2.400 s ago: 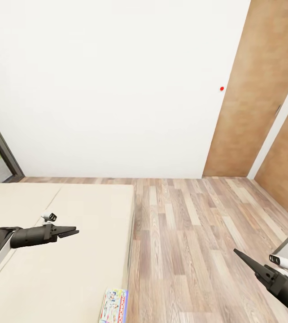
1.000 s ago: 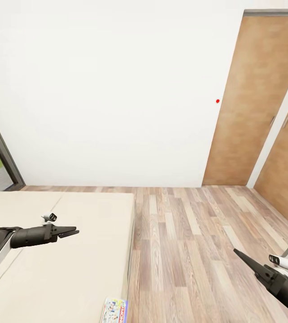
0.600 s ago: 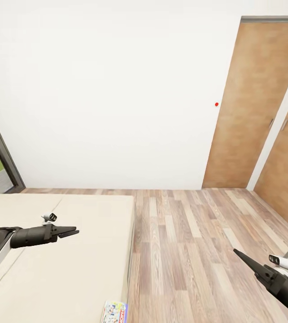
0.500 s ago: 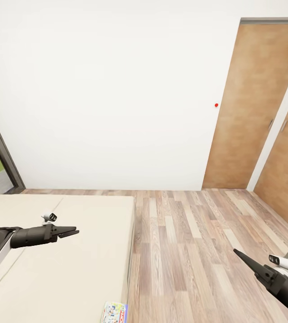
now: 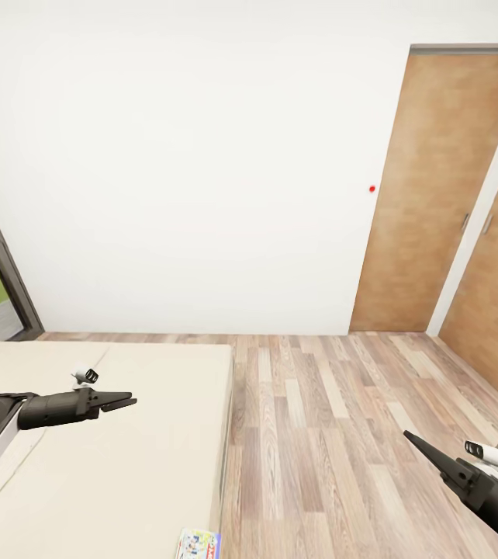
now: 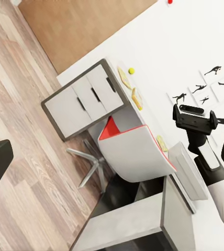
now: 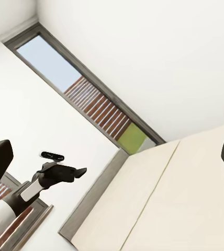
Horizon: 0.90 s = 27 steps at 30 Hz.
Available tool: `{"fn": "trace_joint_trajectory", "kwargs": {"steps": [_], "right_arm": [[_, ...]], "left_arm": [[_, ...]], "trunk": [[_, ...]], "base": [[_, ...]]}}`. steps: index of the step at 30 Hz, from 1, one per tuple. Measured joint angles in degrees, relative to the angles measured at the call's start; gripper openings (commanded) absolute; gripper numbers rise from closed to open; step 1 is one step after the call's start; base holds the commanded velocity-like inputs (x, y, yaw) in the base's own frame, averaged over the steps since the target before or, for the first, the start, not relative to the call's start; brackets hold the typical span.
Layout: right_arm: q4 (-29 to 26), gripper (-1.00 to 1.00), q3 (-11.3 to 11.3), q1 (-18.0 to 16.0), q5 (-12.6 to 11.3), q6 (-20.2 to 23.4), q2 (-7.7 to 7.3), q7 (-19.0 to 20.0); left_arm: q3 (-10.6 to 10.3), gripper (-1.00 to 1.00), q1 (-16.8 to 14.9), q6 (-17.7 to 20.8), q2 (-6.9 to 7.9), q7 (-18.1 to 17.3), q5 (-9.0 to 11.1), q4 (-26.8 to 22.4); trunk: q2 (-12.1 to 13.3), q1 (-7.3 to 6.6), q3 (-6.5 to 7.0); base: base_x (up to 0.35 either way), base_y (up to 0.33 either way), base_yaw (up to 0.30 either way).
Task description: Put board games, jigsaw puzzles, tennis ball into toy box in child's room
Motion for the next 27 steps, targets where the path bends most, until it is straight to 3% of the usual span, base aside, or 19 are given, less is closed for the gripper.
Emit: {"fn": "trace_joint_trajectory", "kwargs": {"steps": [27], "right_arm": [[0.00, 1.00, 0.08, -0.03, -0.01, 0.00, 0.00, -0.25]], "left_arm": [[-0.04, 1.00, -0.04, 0.00, 0.00, 0.00, -0.03, -0.01]], "trunk": [[-0.09, 0.02, 2.39]], "base": [[0.000, 0.000, 0.000]]}}
